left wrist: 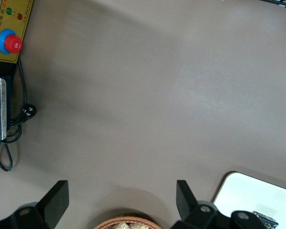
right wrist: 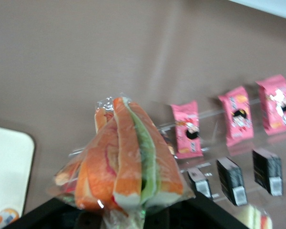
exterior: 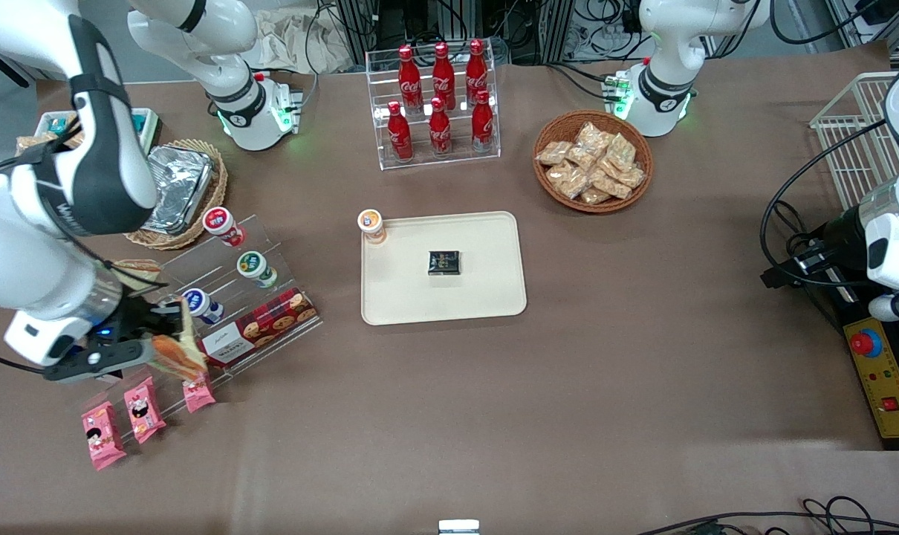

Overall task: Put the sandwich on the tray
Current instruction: 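Carry the sandwich with the right gripper over to the beige tray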

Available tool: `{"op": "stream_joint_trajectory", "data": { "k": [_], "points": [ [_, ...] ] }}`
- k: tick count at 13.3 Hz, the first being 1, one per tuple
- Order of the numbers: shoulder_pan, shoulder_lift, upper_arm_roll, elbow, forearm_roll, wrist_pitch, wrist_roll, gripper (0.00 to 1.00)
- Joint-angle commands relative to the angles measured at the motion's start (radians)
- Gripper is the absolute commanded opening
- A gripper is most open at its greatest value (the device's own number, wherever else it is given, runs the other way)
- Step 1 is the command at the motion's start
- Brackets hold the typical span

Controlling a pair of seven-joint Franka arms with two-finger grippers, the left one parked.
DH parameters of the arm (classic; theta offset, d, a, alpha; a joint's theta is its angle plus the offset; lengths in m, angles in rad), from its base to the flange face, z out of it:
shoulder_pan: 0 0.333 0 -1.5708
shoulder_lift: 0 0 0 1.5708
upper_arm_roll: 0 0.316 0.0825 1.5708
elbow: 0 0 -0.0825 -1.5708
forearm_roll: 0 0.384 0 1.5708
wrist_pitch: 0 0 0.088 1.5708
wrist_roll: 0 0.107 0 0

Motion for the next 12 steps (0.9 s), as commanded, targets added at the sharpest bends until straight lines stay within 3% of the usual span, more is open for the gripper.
{"op": "stream_joint_trajectory", "data": {
  "k": [1,9,12],
  "points": [
    [0.087,0.009,-0.002,-0.004,-0.013,0.008,-0.032,0.0],
    [0.374,0.09,-0.003,-0.006,-0.059,0.069,-0.02,0.0],
    [0.44,0.13,-0.005,-0.006,-0.07,0.111,-0.029,0.0]
  ]
}}
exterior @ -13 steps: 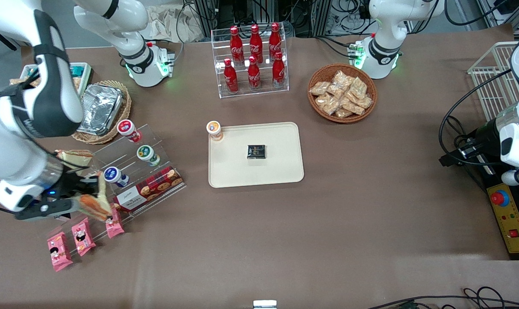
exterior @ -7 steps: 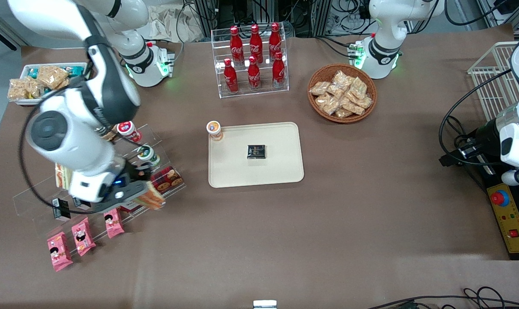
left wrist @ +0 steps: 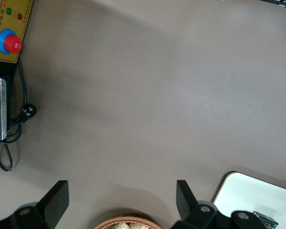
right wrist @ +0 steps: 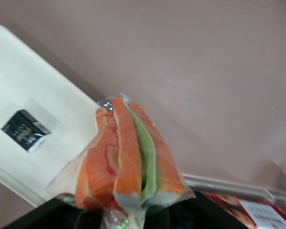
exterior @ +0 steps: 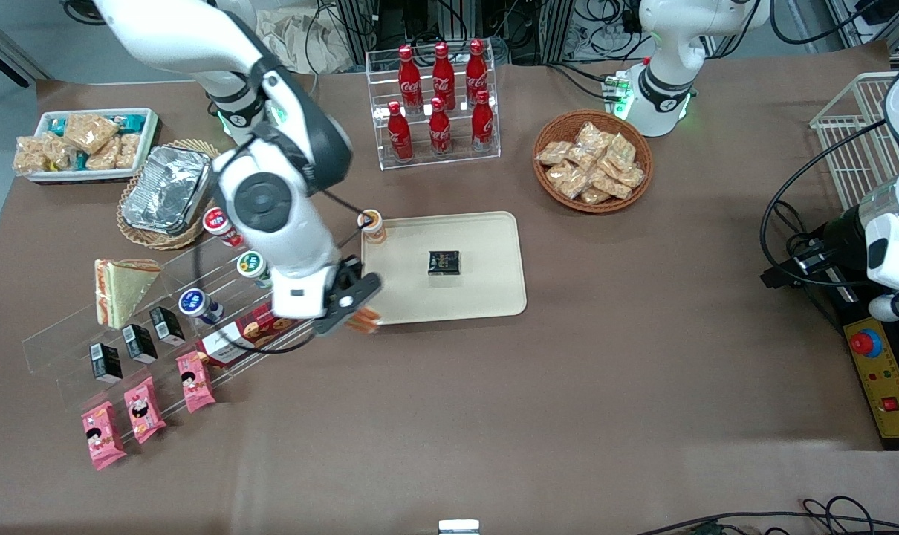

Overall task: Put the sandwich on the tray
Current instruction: 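Carry the sandwich with the right gripper over to the beige tray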

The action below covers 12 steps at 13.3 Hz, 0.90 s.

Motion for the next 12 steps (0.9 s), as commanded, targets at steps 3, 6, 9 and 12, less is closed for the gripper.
{"op": "stream_joint_trajectory", "data": {
  "k": [3,6,9,12],
  "points": [
    [0.115,0.064,-0.004,0.006,-0.102,0.064,-0.015,0.0],
    [0.181,0.162,-0.007,0.006,-0.117,0.191,-0.017,0.0],
    [0.192,0.245,-0.004,0.005,-0.189,0.326,-0.117,0.0],
    [0.189,0.263,-0.006,0.001,-0.195,0.348,-0.209,0.0]
  ]
}}
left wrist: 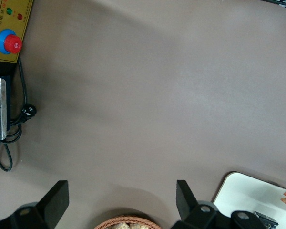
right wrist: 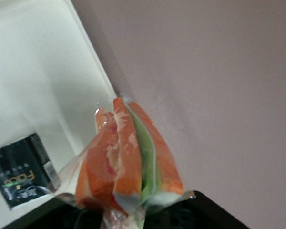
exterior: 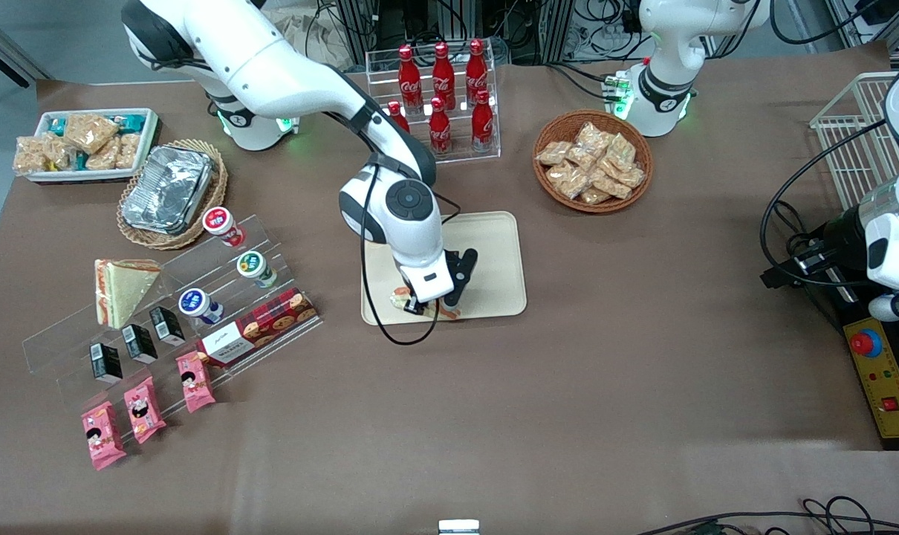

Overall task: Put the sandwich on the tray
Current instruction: 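Lower the sandwich onto the tray beside the black packet and release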

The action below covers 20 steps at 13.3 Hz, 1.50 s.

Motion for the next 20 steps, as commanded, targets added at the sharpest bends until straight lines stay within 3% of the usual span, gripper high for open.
{"op": "stream_joint_trajectory", "data": {
  "k": [1,5,11,20],
  "points": [
    [-0.005,0.009,-0.003,0.013,-0.026,0.042,-0.115,0.0],
    [-0.02,0.053,-0.008,-0.013,-0.026,0.163,-0.209,0.0],
    [-0.014,0.053,0.0,-0.073,-0.023,0.209,-0.241,0.0],
    [-0.005,-0.075,0.003,-0.257,-0.021,0.266,-0.24,0.0]
  ]
}}
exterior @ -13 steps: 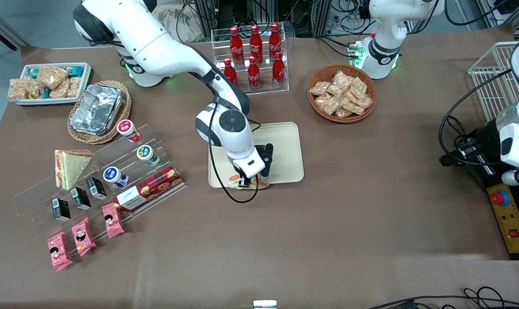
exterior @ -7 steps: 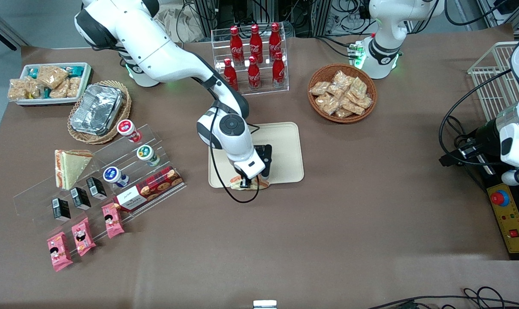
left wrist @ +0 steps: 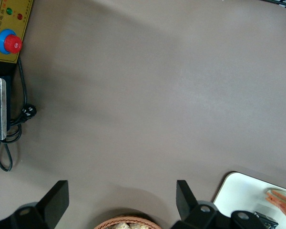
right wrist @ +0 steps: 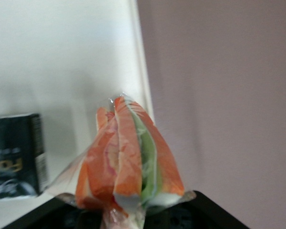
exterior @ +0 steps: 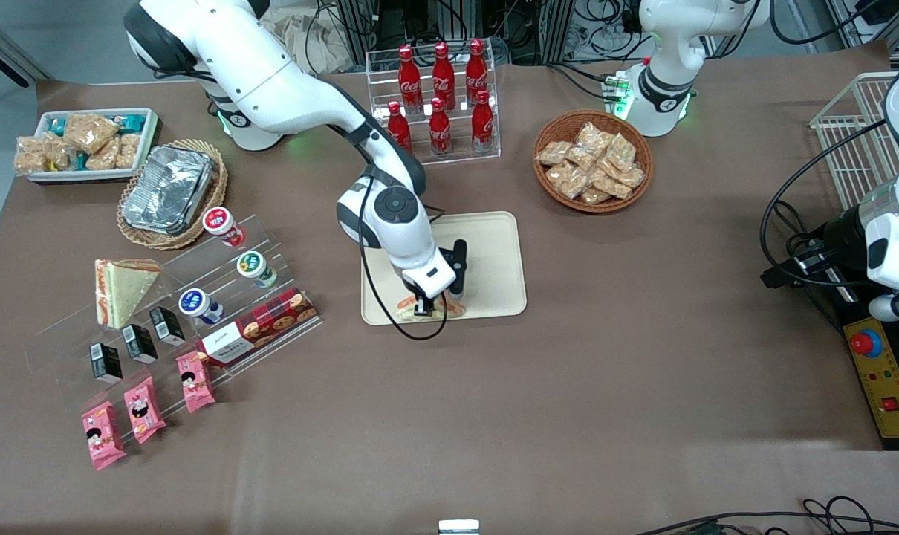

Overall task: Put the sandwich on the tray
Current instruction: 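Lower the sandwich onto the tray beside the black packet and release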

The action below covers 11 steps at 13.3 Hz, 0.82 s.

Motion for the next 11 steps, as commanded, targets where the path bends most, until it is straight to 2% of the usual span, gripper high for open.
{"op": "stream_joint_trajectory", "data": {
  "k": [1,7,8,11],
  "points": [
    [0.002,-0.055,0.002,-0.081,-0.018,0.033,0.0,0.0],
    [0.014,0.001,-0.001,-0.07,-0.025,0.118,0.001,0.0],
    [0.02,0.001,-0.002,-0.069,-0.033,0.121,0.001,0.99],
    [0.005,-0.027,-0.004,-0.069,-0.035,0.109,-0.003,0.99]
  ]
}}
